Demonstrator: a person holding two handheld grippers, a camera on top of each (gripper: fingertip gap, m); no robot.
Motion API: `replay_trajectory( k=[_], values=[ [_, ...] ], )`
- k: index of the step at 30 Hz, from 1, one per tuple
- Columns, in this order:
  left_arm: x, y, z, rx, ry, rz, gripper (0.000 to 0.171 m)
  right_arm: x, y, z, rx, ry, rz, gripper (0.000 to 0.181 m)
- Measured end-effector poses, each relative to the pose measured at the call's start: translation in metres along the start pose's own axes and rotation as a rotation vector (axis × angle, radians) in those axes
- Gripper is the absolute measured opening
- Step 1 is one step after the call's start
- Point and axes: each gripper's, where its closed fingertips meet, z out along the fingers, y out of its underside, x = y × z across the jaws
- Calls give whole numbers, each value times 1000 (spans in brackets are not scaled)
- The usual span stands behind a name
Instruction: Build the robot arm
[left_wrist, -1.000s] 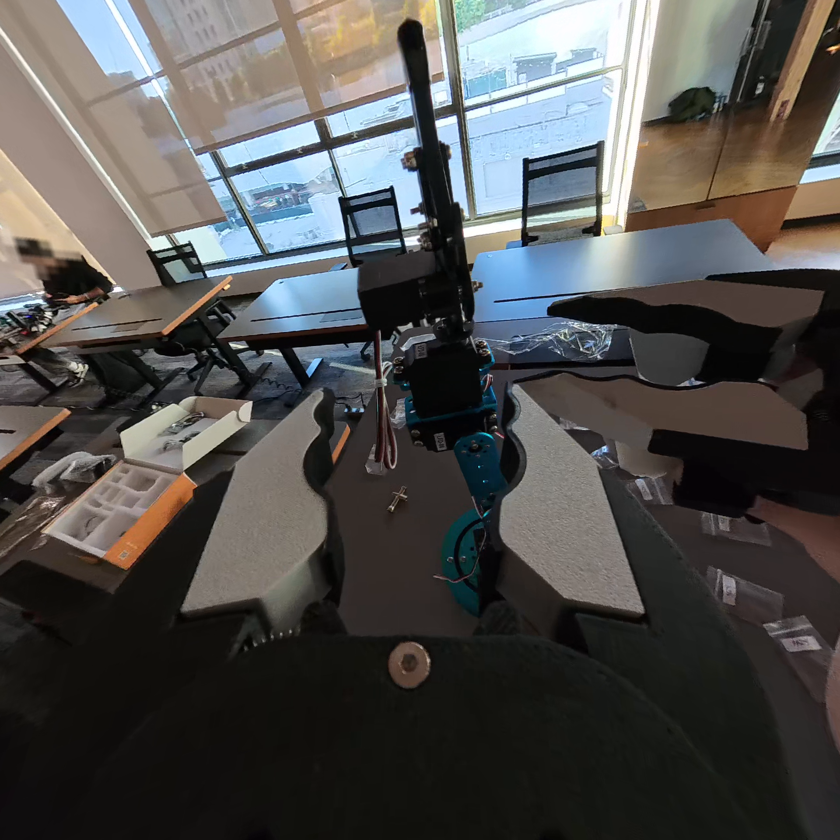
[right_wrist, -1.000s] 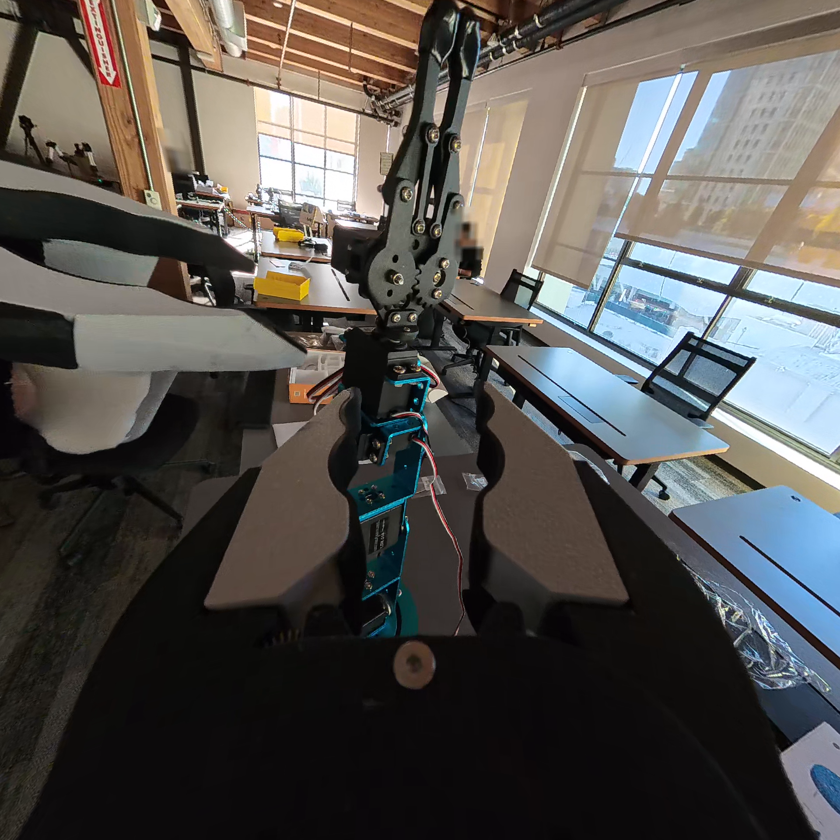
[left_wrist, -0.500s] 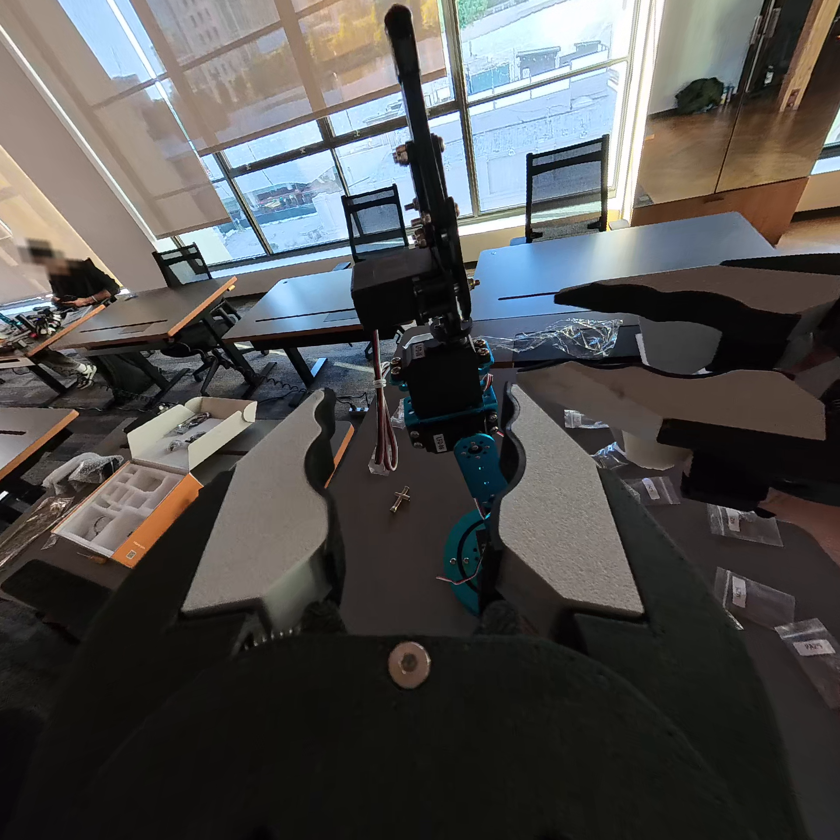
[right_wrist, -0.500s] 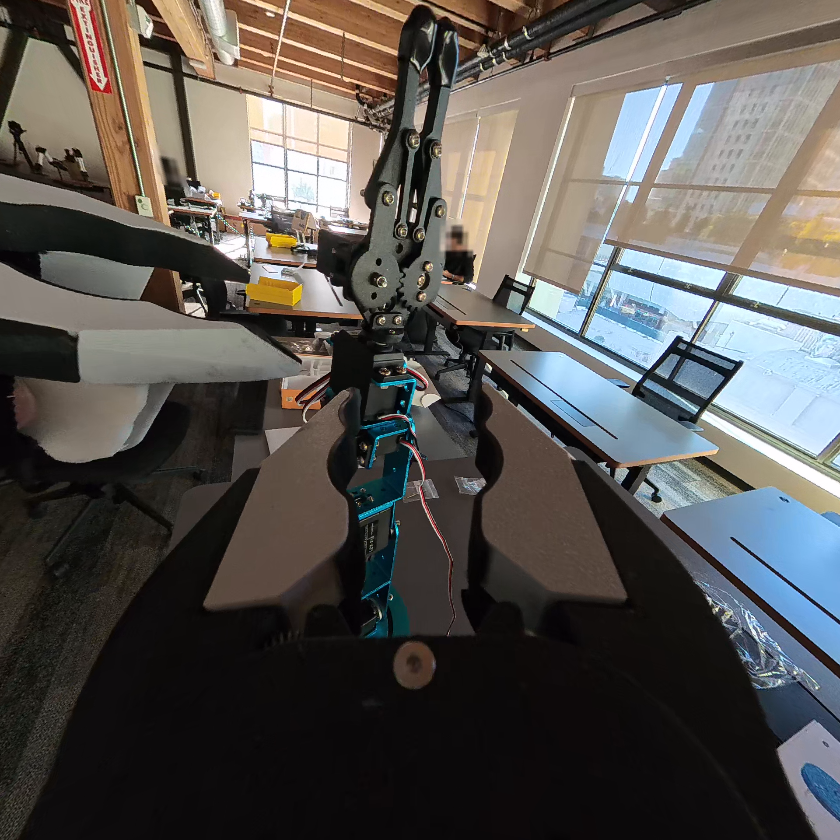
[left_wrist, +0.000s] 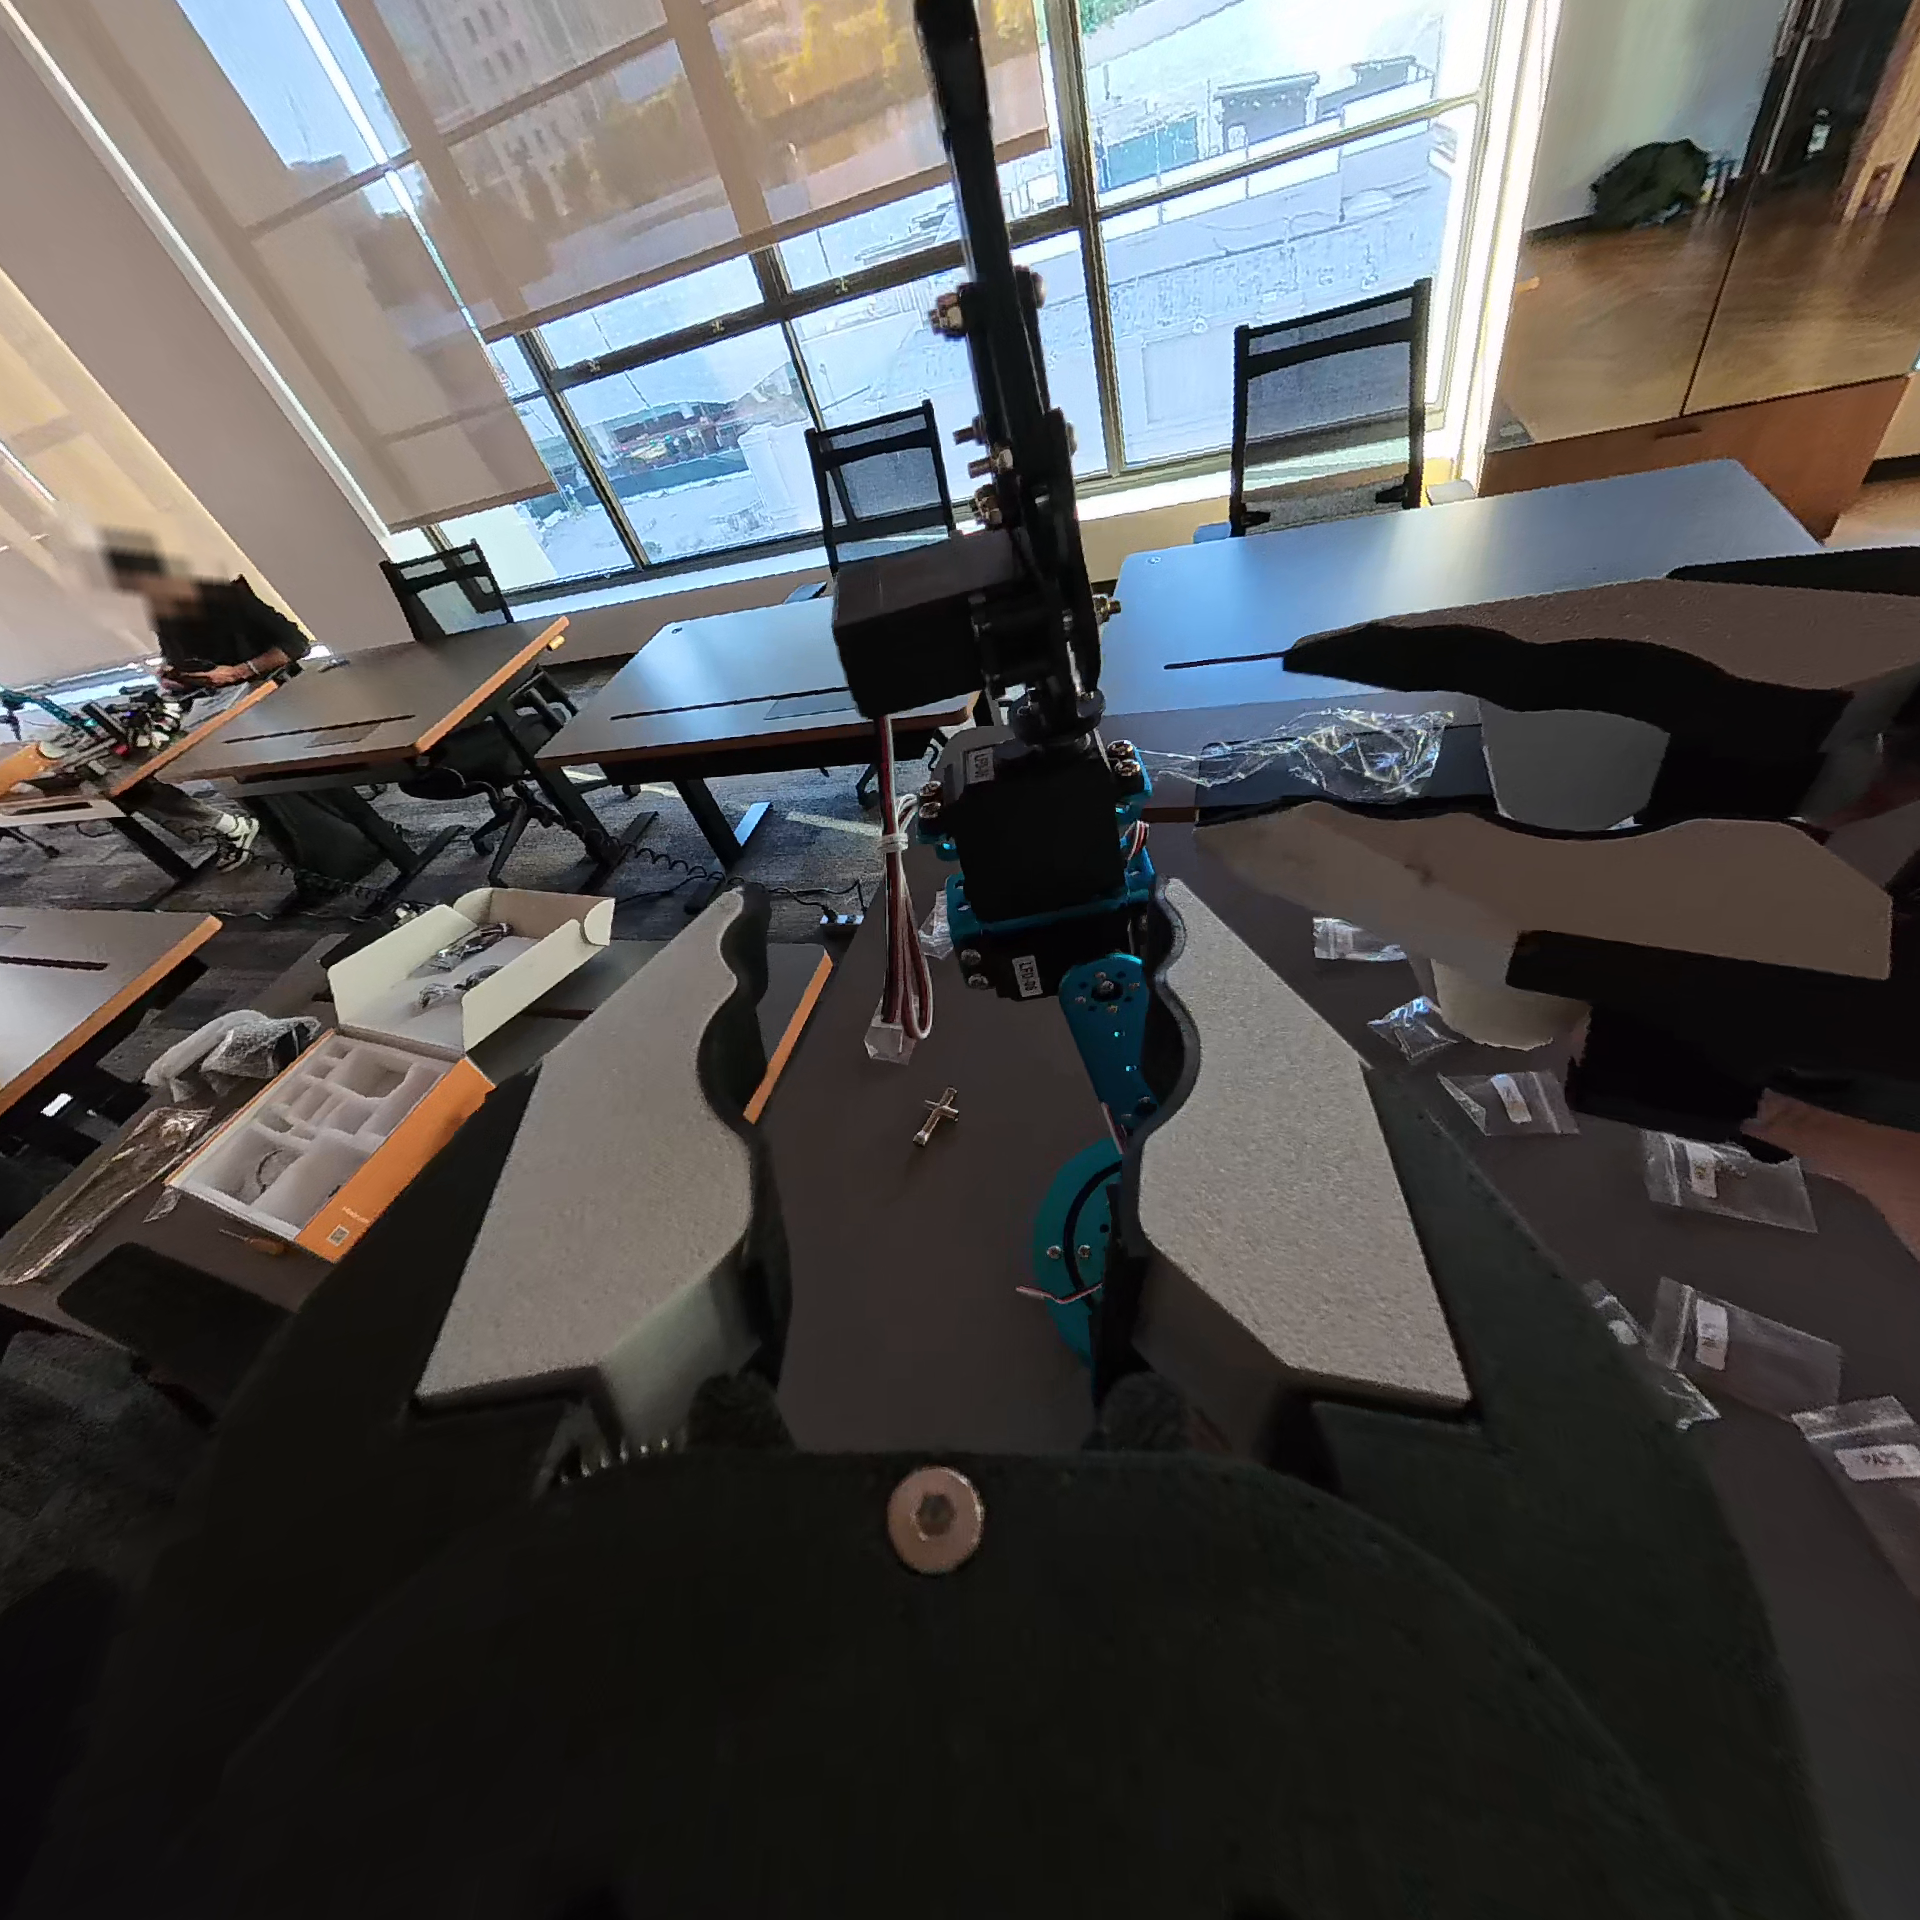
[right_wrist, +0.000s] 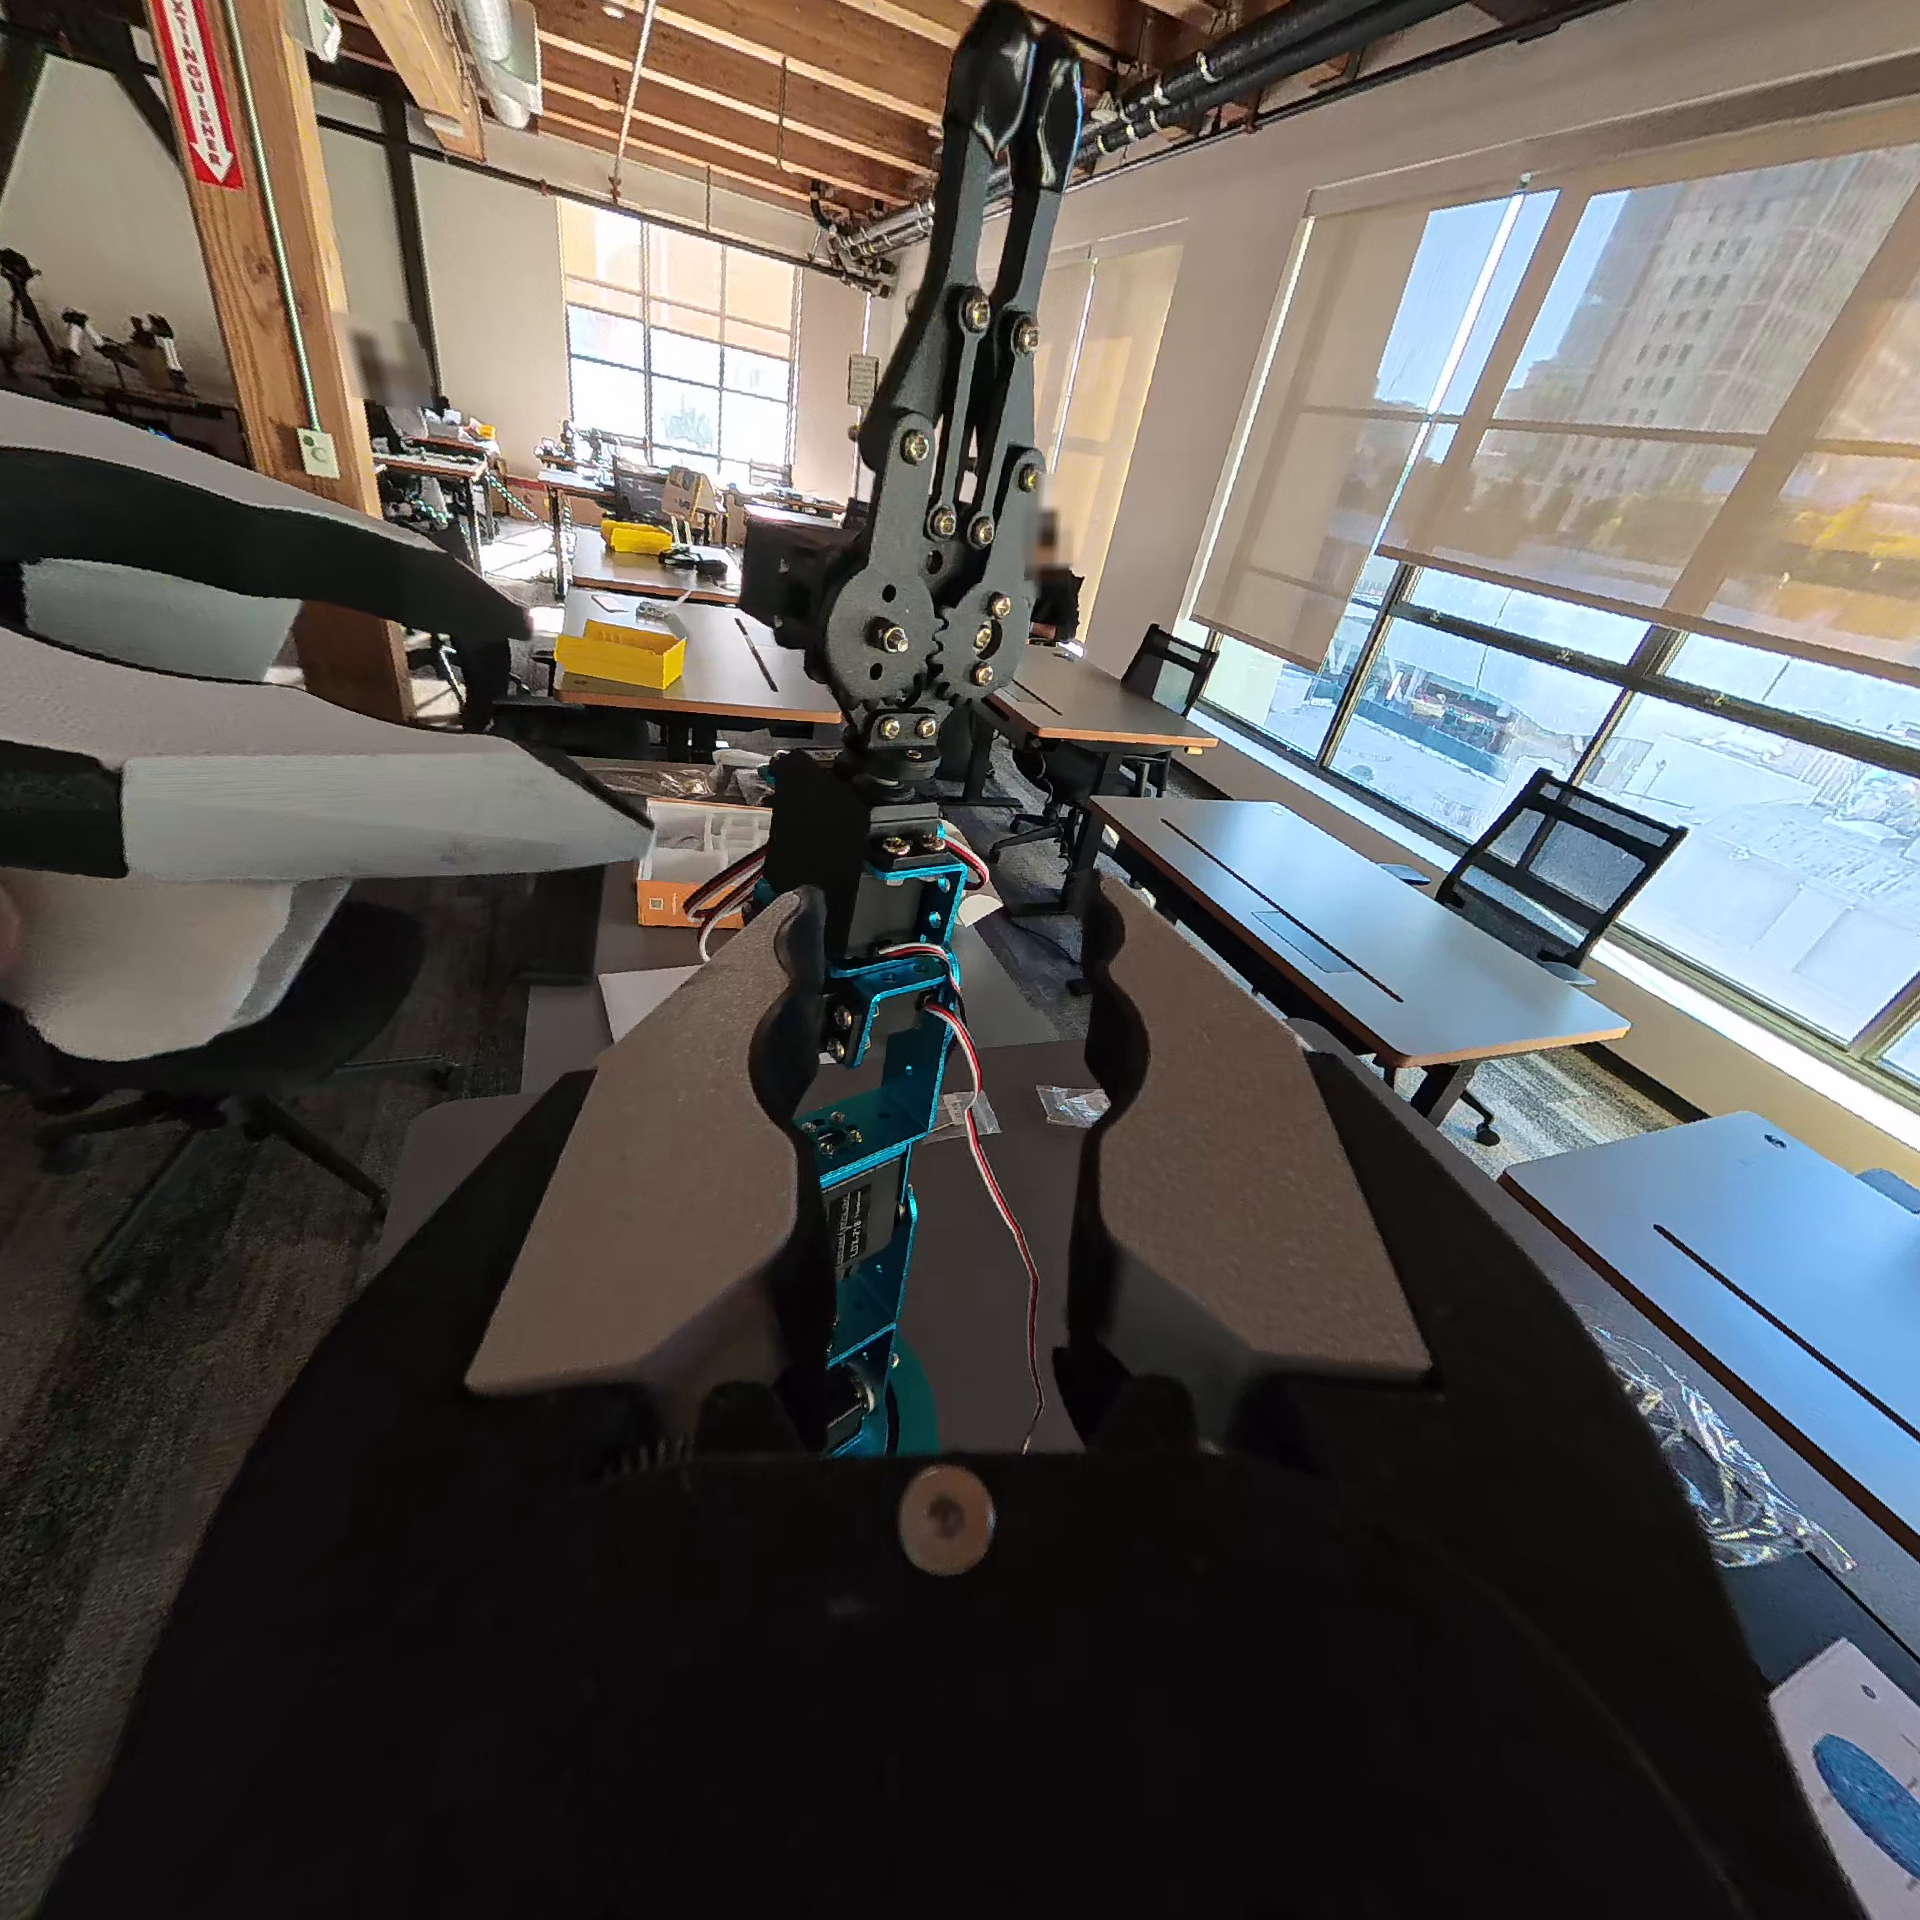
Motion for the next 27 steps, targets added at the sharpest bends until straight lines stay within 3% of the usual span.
replay_trajectory(
  k=[8,16,23,27],
  values=[
    [1,2,-13,33,40,-26,70,2,-11,-12,43,24,-3,49],
    [7,21,-19,29,100,-67,70,-9,-4,-30,26,35,-21,49],
    [23,26,-27,56,119,-77,68,10,0,-66,1,52,-27,47],
    [59,20,-25,62,195,-118,64,32,13,-106,-39,57,-24,48]
  ],
)
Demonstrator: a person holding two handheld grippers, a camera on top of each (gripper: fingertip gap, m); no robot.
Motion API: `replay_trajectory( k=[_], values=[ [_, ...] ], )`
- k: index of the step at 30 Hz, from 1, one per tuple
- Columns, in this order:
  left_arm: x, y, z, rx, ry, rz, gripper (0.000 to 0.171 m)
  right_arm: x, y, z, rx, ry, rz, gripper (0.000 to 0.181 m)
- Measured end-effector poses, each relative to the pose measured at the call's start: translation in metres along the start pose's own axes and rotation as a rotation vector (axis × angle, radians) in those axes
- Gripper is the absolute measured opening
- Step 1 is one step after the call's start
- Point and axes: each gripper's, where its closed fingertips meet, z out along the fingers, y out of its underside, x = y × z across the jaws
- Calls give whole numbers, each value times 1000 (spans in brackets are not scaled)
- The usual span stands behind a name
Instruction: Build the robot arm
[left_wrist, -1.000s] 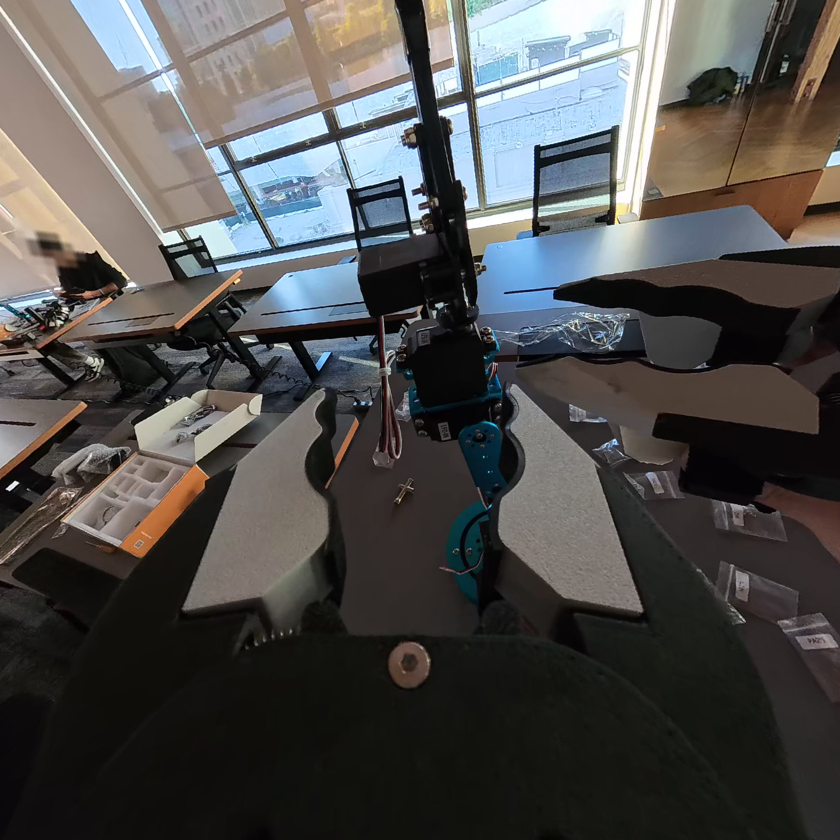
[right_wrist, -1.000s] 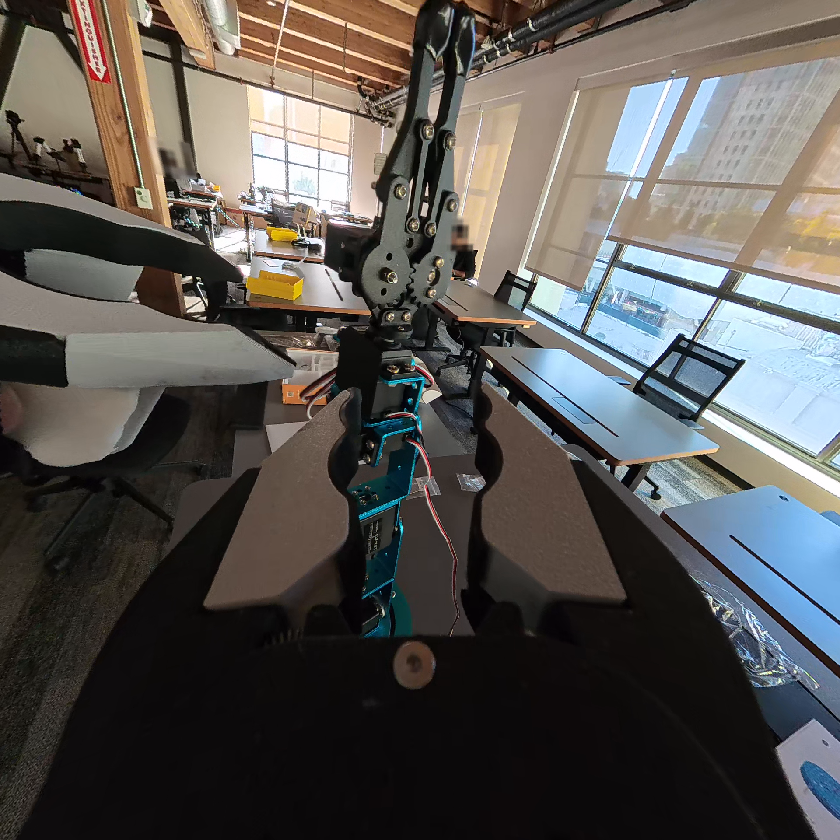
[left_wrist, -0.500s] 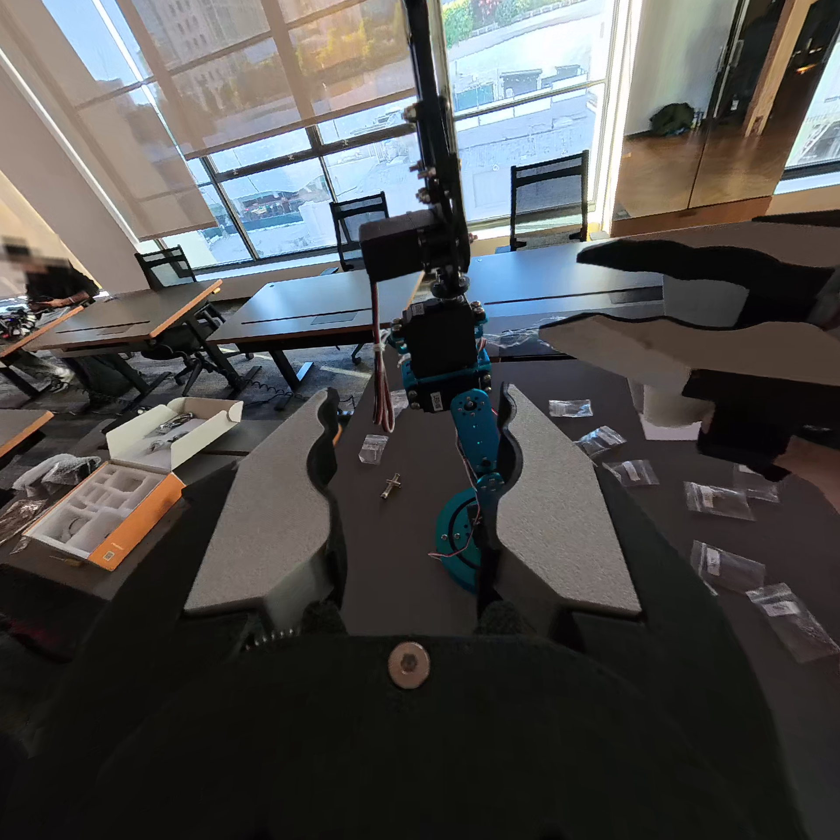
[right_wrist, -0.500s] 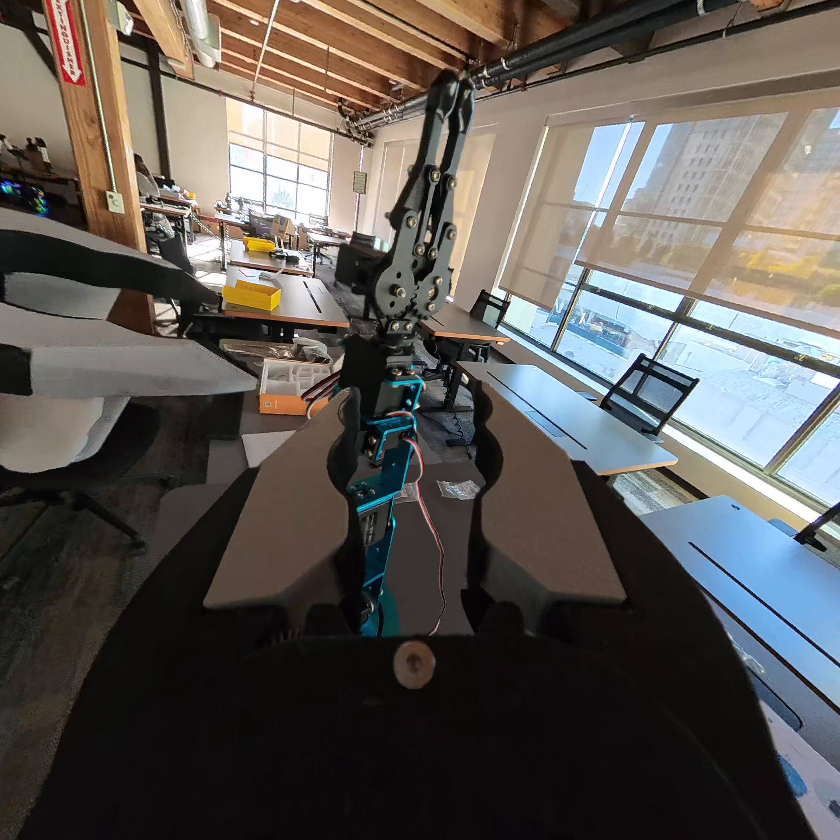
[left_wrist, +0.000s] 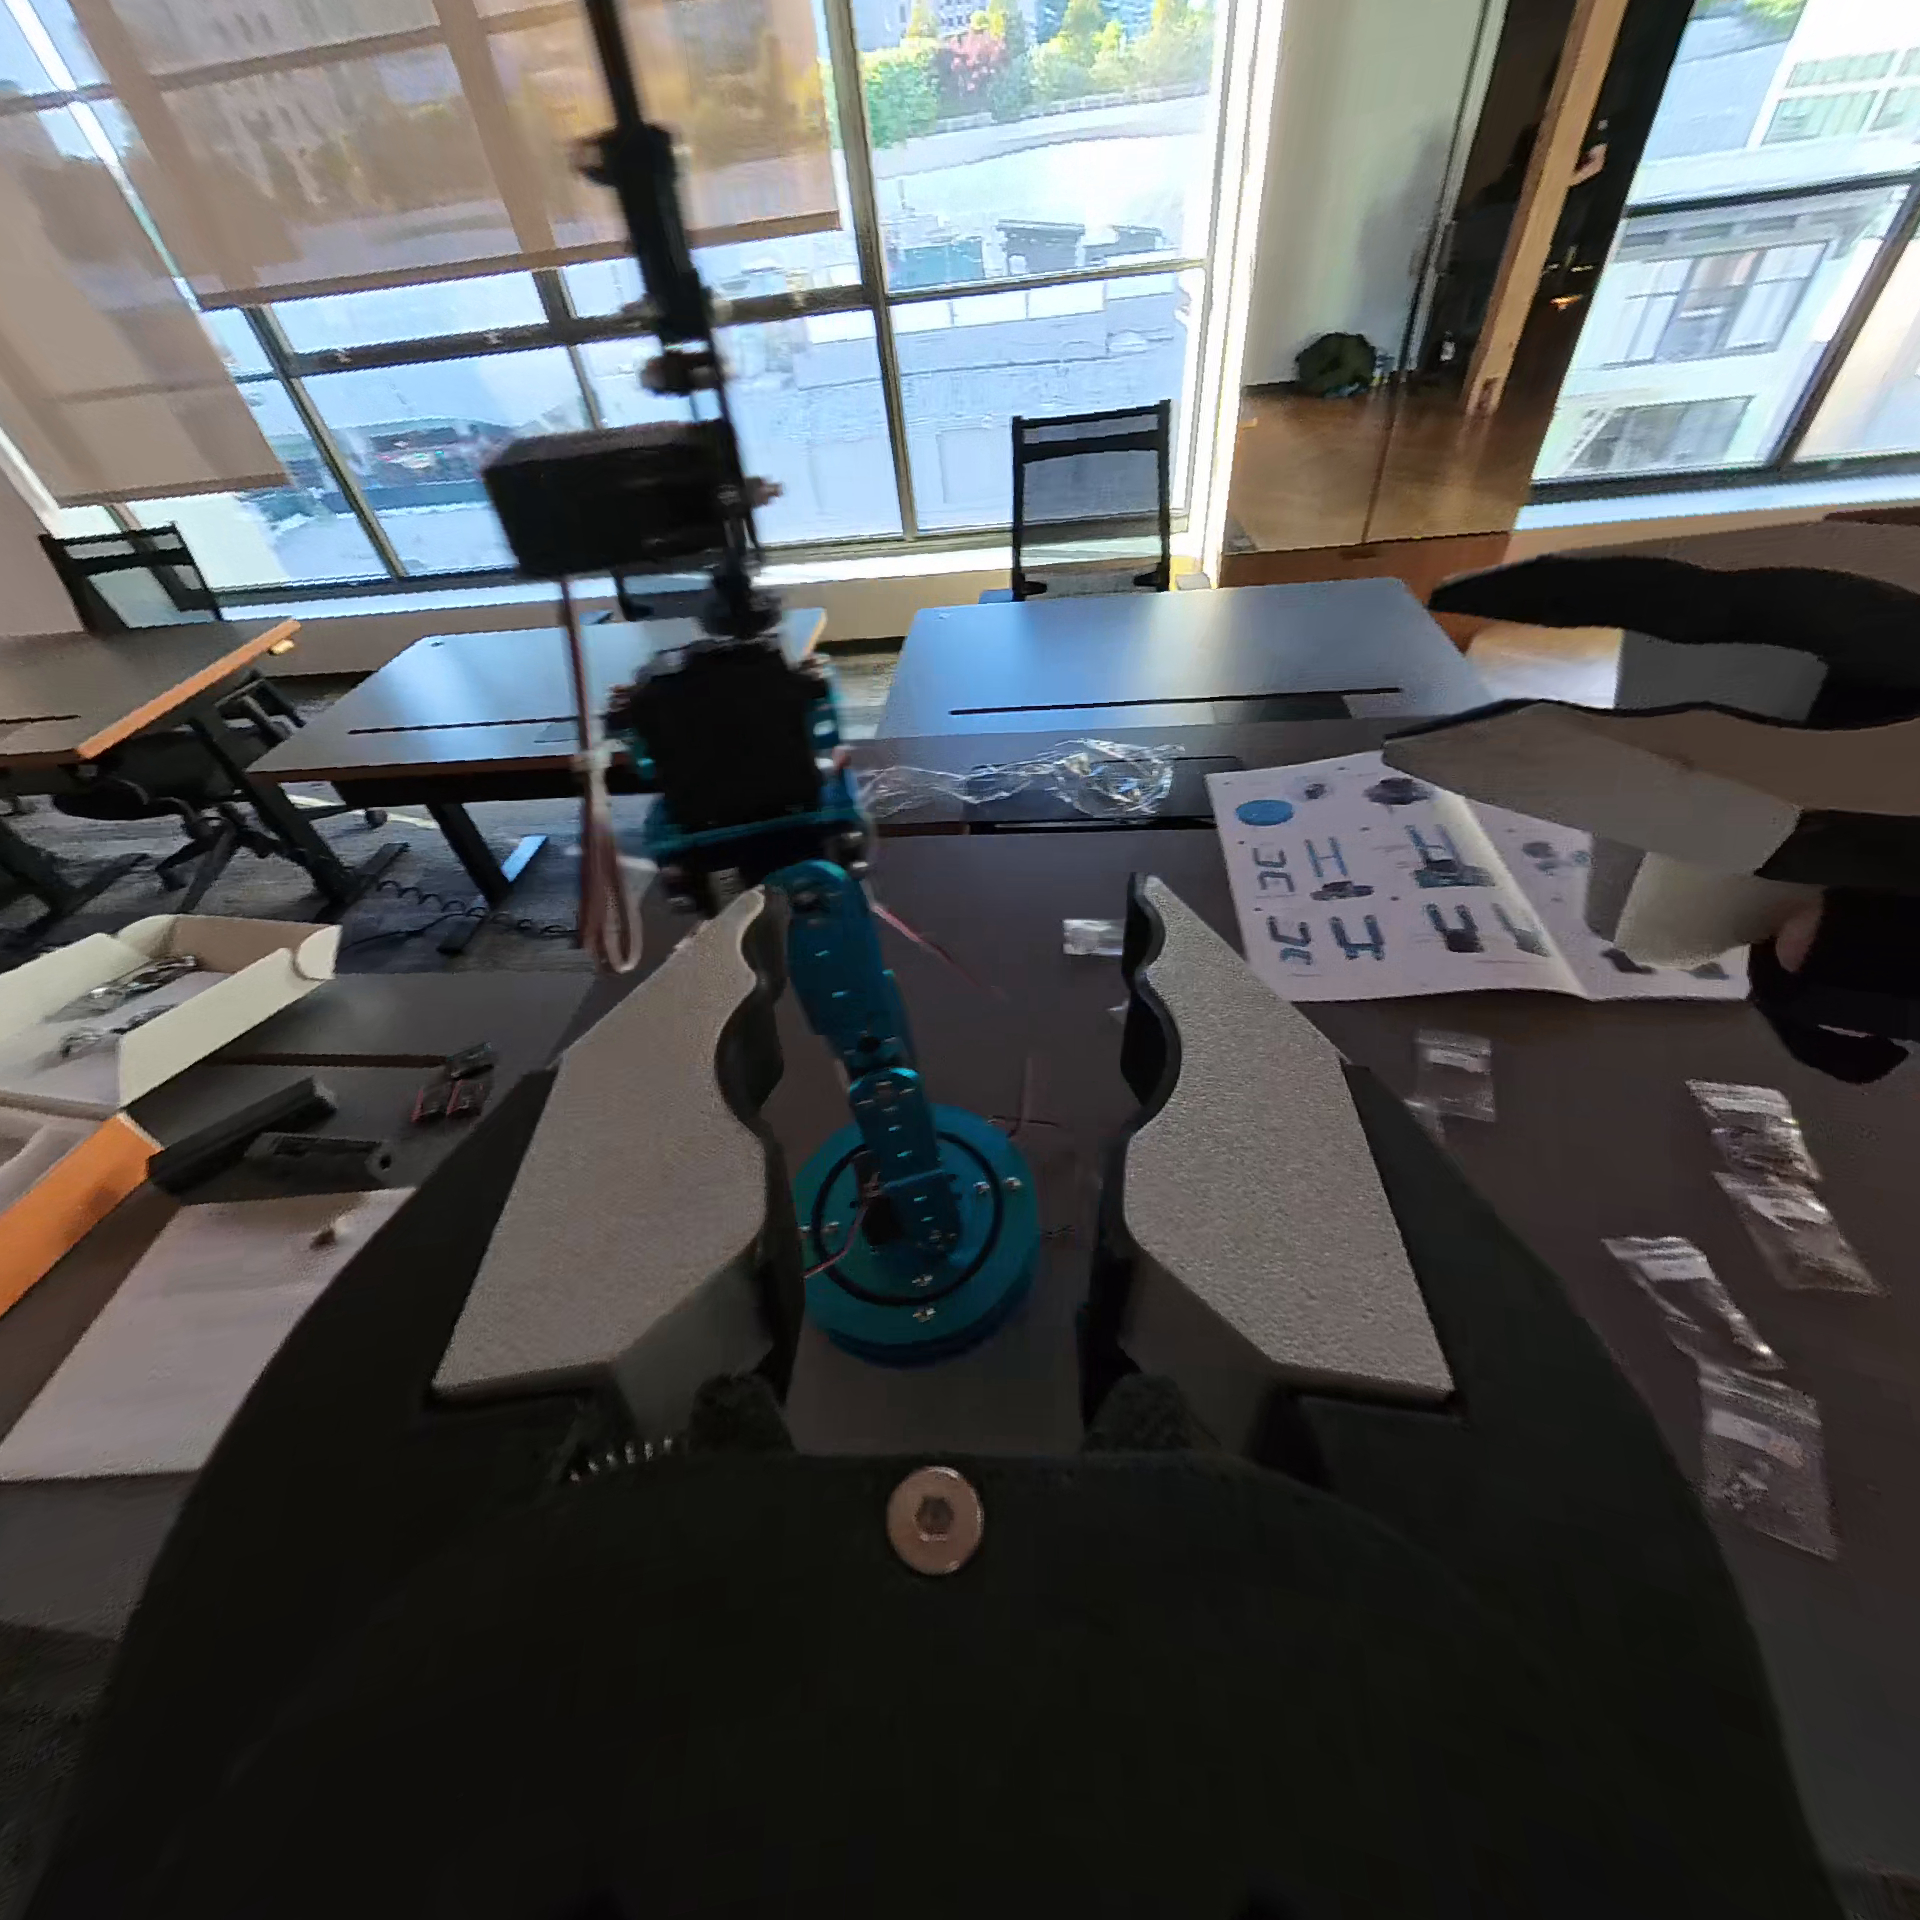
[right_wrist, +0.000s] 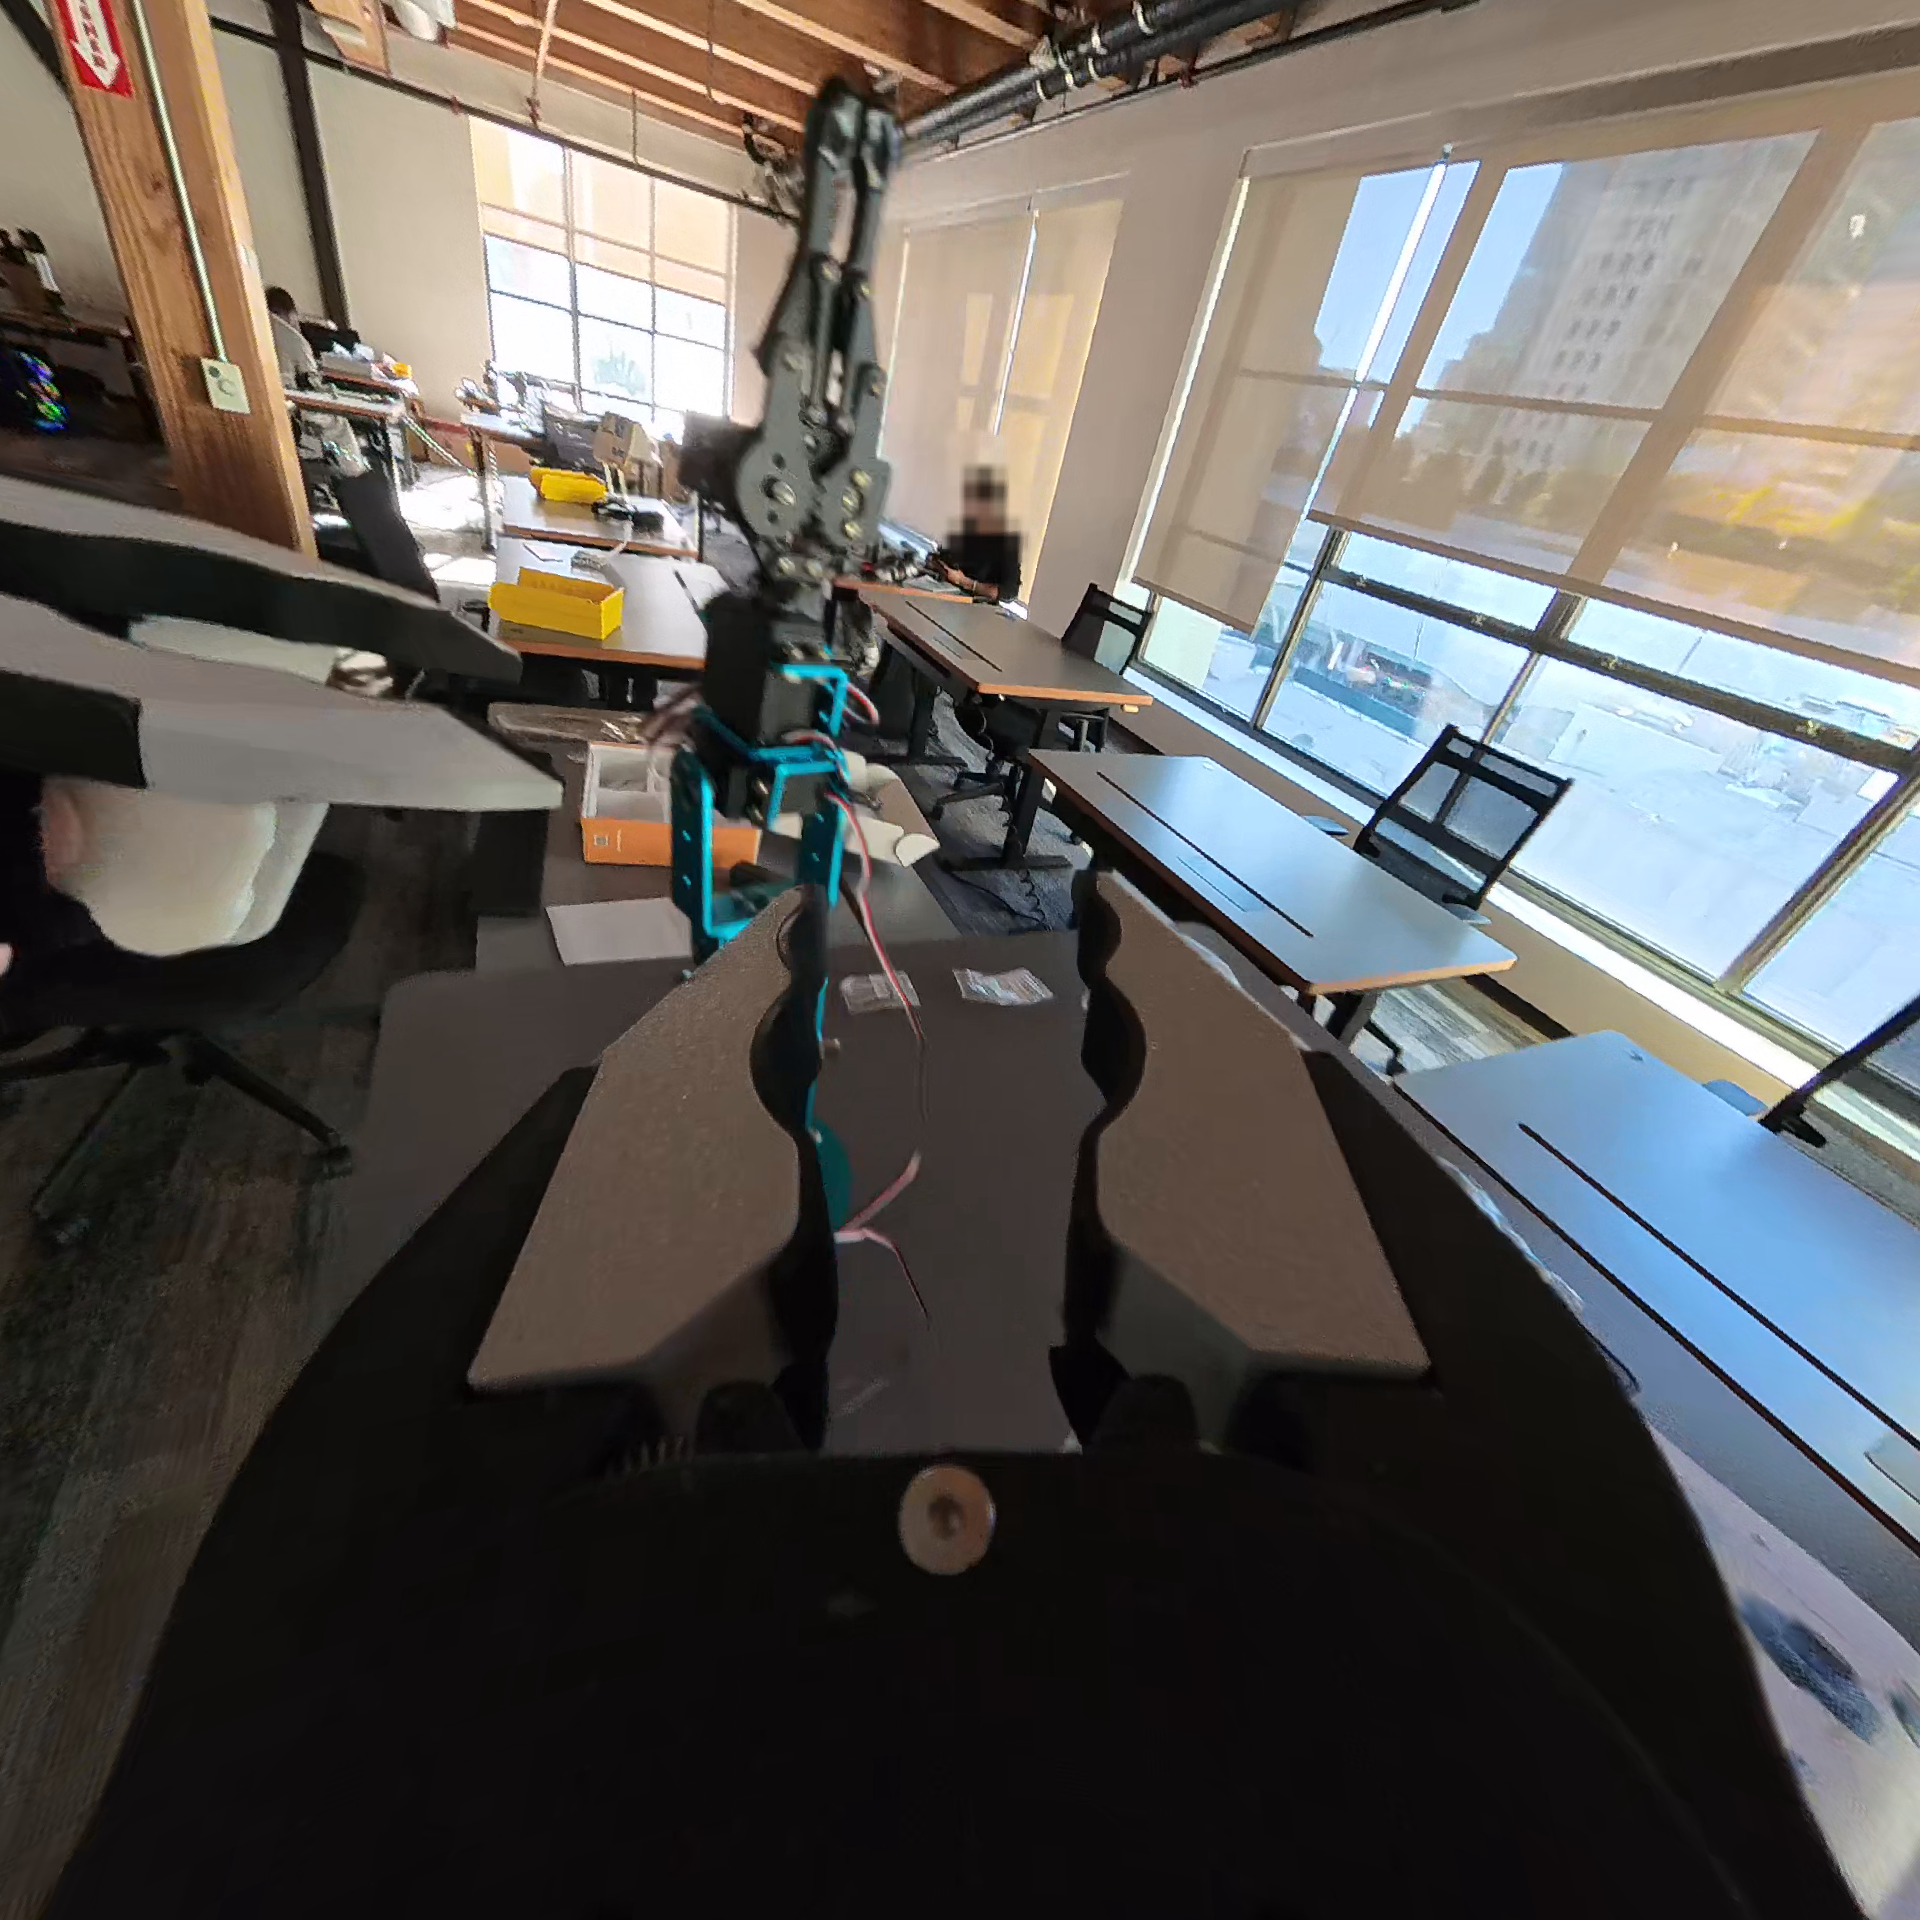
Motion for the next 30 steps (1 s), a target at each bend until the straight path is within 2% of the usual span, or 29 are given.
replay_trajectory(
  k=[4,7,8,9,10,12,14,15,17,20,22,25,30],
  values=[
    [66,-11,15,26,96,21,53,49,25,-63,-62,39,-15,50],
    [149,-11,32,39,258,38,45,103,57,-135,-162,61,-67,61],
    [182,-8,37,41,332,49,34,125,72,-164,-207,66,-93,61],
    [219,-2,42,42,418,63,11,151,94,-195,-271,89,-109,61],
    [258,7,47,35,516,76,0,180,122,-228,-354,112,-120,61],
    [340,37,60,-34,728,89,0,229,192,-292,-520,88,-106,61],
    [416,76,86,-152,904,128,3,271,263,-343,-637,72,21,61],
    [447,93,107,-187,944,165,16,286,293,-360,-665,61,79,62],
    [497,120,158,-218,957,280,33,302,327,-373,-615,6,177,60],
    [536,168,229,-280,935,562,47,317,351,-368,-553,-58,289,55],
    [546,195,253,-355,991,683,68,320,364,-362,-561,-101,316,55],
    [544,212,274,-371,1043,856,70,324,390,-363,-614,-95,283,55],
    [548,218,279,-469,1212,812,67,319,404,-367,-651,-108,285,57]
  ],
)
